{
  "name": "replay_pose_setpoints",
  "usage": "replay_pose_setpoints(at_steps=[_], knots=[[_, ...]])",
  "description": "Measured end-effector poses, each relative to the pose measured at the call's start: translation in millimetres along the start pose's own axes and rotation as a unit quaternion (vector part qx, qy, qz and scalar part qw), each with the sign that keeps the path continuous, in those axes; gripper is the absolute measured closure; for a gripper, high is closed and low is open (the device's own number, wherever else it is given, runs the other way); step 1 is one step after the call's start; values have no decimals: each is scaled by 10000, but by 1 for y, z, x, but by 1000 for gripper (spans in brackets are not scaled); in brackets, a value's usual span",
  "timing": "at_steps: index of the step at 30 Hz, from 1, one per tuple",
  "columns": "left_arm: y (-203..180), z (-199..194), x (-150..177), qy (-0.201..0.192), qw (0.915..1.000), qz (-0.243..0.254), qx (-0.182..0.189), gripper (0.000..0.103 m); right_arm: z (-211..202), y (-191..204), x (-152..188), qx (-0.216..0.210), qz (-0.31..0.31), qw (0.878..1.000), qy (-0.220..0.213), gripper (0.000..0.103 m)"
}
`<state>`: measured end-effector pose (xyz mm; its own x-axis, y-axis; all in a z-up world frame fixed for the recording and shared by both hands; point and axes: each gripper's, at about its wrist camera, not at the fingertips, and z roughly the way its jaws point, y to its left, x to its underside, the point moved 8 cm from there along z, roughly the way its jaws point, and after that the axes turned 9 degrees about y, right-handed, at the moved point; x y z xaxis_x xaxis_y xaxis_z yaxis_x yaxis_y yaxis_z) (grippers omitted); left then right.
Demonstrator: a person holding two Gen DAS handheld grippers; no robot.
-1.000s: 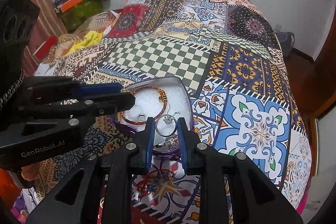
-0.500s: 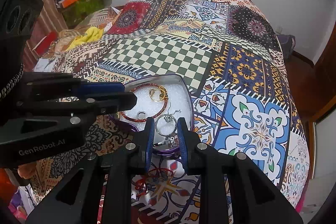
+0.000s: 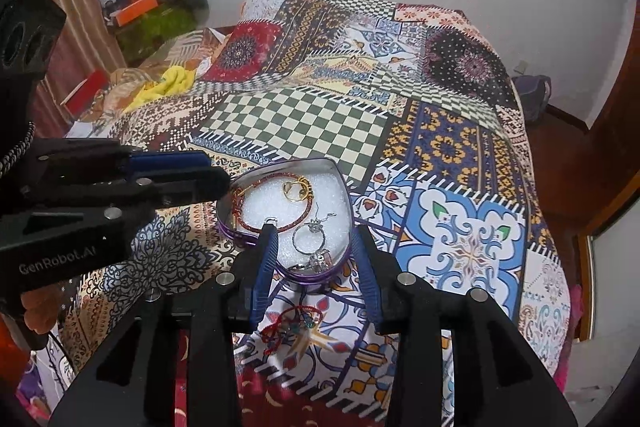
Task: Organize jewelry
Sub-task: 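Open both tools over the heart tin and lift them away, then grasp a gold hoop earring with the left tool while the right tool grasps the red beaded bracelet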
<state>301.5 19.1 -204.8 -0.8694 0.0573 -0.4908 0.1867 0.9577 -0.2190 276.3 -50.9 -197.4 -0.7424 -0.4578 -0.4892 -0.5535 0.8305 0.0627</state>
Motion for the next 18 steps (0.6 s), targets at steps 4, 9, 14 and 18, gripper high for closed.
replay_pose_setpoints(at_steps=[4, 9, 14, 18], knots=[[-3, -11, 4, -52, 9999, 50, -89, 79, -11, -3, 1, 44, 40, 9999, -81, 68], [-7, -20, 13, -60, 9998, 103, -189, 79, -24, -6, 4, 121, 90, 9998, -161, 68], [-7, -20, 28, 50, 9997, 65, -246, 74, -28, -13, 13, 161, 211, 9995, -148, 68], [-10, -10, 45, 260, 9991, 103, -316, 73, -30, -23, 27, 232, 307, 9992, -61, 68]])
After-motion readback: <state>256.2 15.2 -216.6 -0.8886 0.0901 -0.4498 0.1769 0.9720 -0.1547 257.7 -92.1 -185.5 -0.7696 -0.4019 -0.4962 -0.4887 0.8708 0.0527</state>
